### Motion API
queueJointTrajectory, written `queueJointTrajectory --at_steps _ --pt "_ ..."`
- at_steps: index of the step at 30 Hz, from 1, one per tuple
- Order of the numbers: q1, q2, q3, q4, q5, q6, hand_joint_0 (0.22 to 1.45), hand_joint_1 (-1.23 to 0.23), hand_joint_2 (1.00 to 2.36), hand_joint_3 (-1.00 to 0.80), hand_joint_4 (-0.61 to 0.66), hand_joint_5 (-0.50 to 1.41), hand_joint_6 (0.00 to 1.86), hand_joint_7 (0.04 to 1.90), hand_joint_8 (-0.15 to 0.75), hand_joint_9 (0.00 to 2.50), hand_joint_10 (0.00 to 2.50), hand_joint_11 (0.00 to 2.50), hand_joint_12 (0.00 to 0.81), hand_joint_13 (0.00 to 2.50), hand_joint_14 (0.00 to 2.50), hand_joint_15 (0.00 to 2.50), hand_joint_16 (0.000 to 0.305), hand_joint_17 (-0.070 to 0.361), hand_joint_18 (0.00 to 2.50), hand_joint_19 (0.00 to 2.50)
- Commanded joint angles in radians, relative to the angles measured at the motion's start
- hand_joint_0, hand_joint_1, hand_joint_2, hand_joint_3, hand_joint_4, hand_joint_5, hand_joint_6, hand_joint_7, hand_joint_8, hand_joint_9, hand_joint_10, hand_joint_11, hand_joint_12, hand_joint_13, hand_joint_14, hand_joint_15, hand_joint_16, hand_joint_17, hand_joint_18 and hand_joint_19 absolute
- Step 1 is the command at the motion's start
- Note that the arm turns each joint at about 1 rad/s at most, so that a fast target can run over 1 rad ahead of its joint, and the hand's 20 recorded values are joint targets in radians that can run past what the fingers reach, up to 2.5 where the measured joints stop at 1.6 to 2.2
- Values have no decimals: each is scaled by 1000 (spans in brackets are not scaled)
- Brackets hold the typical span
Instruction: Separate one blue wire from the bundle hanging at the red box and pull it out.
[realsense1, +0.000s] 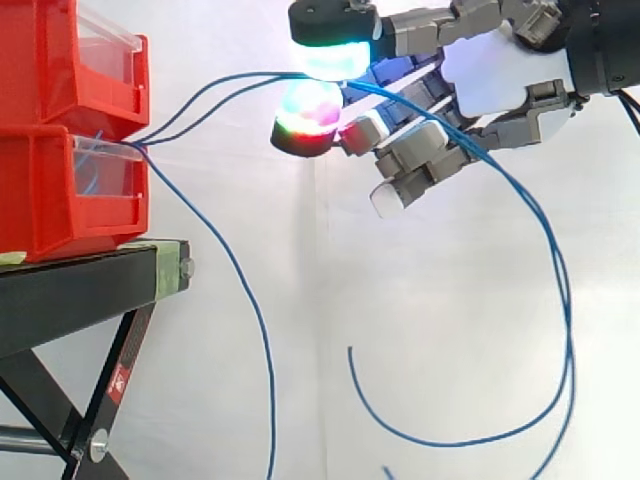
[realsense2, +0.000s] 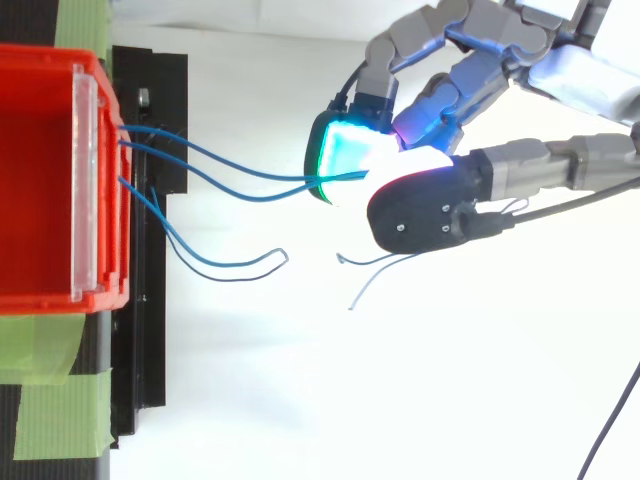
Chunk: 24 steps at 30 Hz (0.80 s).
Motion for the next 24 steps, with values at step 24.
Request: queueJointTrajectory --at_steps 24 --pt "0 0 0 -3 0 0 670 -754 1015 -293 123 -220 924 828 315 1014 3 1514 413 986 965 1461 49 110 876 759"
